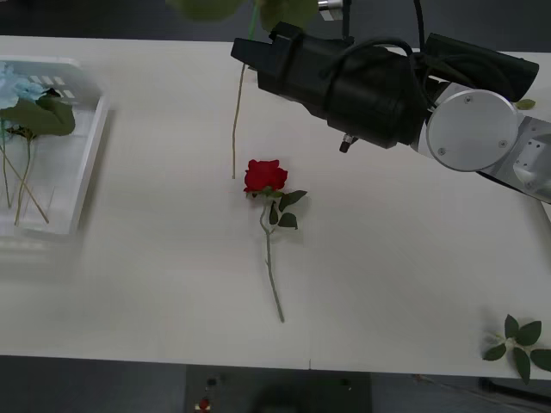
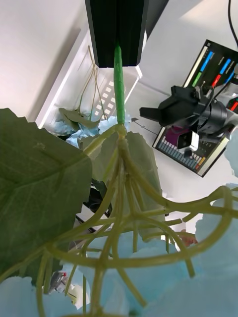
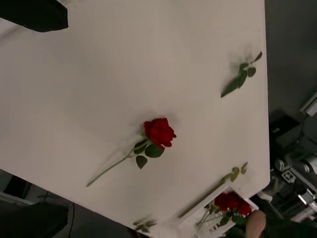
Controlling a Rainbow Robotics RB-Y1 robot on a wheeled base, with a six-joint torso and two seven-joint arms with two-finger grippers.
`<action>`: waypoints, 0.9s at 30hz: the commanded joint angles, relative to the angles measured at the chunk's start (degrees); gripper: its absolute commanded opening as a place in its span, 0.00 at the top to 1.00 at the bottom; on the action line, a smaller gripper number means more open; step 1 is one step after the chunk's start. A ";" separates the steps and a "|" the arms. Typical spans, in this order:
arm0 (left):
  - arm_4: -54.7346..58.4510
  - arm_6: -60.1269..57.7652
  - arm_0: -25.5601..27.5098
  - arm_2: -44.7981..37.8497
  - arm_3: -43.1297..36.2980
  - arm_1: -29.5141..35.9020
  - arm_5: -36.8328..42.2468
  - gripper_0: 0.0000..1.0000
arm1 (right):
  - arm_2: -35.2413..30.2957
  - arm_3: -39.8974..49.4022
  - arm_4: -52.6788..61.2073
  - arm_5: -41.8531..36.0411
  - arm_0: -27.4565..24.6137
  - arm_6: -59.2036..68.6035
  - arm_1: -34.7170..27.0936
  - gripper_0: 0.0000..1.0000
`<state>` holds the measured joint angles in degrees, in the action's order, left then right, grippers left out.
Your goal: Put the red flowers into the right box and the blue flowers into the left box
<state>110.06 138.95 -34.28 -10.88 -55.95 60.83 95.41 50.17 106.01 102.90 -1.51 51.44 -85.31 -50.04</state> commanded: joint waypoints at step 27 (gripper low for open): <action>19.41 3.70 -1.93 28.28 -27.63 -11.97 -26.15 0.00 | -0.60 0.60 -0.51 0.37 1.30 -3.63 -0.41 1.00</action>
<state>128.77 147.35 -34.58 18.03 -80.85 48.86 69.99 50.17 105.98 102.90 -1.51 51.44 -85.32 -50.04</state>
